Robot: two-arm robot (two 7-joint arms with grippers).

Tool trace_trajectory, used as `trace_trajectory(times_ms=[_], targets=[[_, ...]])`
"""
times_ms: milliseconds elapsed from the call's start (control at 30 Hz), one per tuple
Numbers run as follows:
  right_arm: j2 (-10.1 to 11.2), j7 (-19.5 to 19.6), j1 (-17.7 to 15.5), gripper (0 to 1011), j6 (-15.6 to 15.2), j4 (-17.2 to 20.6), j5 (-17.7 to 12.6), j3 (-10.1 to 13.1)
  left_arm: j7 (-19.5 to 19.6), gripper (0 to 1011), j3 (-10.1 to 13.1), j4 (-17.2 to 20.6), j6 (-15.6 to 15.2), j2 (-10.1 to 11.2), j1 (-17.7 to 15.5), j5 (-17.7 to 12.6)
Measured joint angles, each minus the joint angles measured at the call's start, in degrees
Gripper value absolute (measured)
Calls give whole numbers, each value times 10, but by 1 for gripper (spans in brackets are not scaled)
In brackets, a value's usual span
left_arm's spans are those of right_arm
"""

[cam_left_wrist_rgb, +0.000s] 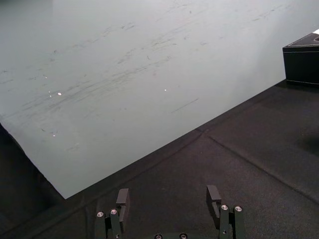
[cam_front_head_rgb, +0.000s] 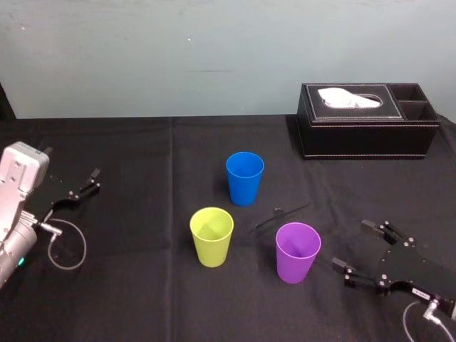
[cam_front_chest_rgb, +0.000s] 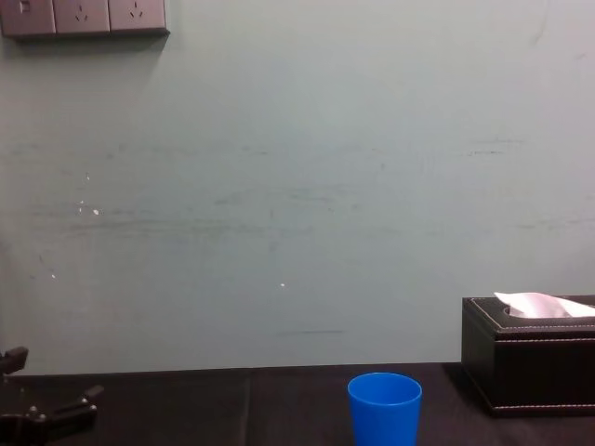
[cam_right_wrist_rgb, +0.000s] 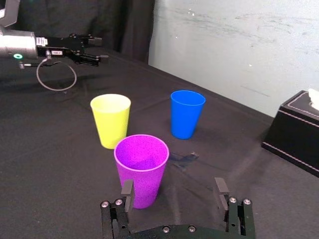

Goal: Stack the three plastic cups sequentially using one hand.

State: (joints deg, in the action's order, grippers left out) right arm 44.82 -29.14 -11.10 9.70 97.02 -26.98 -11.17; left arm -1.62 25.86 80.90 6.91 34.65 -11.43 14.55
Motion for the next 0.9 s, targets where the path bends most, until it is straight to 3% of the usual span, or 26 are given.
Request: trace_trajectory(times_ms=[900], targets=[[-44, -48, 33, 1003, -26, -29, 14, -24, 0, 1010, 0, 0, 0, 0, 0, 0]])
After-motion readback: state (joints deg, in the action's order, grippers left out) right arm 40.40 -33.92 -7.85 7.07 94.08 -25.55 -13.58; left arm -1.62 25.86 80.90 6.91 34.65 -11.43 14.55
